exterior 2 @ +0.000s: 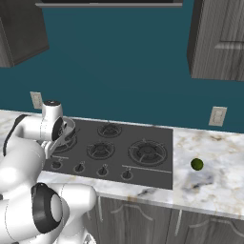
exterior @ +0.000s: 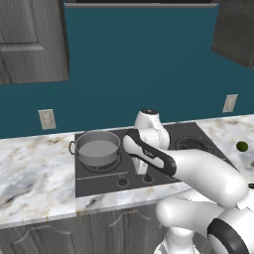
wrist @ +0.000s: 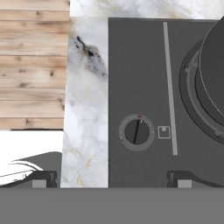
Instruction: Turn on the burner for the pot on the stove. Wait thirty seconds for the pot to heat up. Then add the lime to the pot.
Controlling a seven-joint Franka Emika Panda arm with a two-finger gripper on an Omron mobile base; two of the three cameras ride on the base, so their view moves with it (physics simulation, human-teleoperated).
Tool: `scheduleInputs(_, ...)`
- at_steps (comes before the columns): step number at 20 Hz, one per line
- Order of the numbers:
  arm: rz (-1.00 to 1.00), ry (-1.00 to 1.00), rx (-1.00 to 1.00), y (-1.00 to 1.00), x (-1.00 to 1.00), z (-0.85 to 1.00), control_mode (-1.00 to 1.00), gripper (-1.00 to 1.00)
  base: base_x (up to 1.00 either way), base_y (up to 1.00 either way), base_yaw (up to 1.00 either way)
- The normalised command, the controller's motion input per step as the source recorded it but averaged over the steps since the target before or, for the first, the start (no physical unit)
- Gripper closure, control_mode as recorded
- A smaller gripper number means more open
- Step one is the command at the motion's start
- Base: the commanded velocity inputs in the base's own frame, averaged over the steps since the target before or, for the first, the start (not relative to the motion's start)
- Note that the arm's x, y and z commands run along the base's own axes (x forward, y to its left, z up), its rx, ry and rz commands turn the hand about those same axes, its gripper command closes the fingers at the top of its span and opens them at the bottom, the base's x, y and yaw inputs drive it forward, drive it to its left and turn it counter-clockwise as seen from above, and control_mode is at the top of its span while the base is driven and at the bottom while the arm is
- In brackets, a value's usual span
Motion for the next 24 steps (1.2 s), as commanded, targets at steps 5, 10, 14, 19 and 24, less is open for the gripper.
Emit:
scheduleInputs(5, 0.00, 0.00, 0.00, 0.00, 0.00, 0.00, -1.00, -1.00, 0.00, 0.00, 0.00)
scheduleInputs(10, 0.00, 0.00, 0.00, 0.00, 0.00, 0.00, -1.00, -1.00, 0.00, 0.00, 0.00)
scheduleInputs(14, 0.00, 0.00, 0.00, 0.00, 0.00, 0.00, -1.00, -1.00, 0.00, 0.00, 0.00)
scheduleInputs(19, 0.00, 0.00, 0.00, 0.00, 0.00, 0.00, -1.00, -1.00, 0.00, 0.00, 0.00)
scheduleInputs(24, 0.00, 0.00, 0.00, 0.00, 0.00, 0.00, -1.00, -1.00, 0.00, 0.00, 0.00)
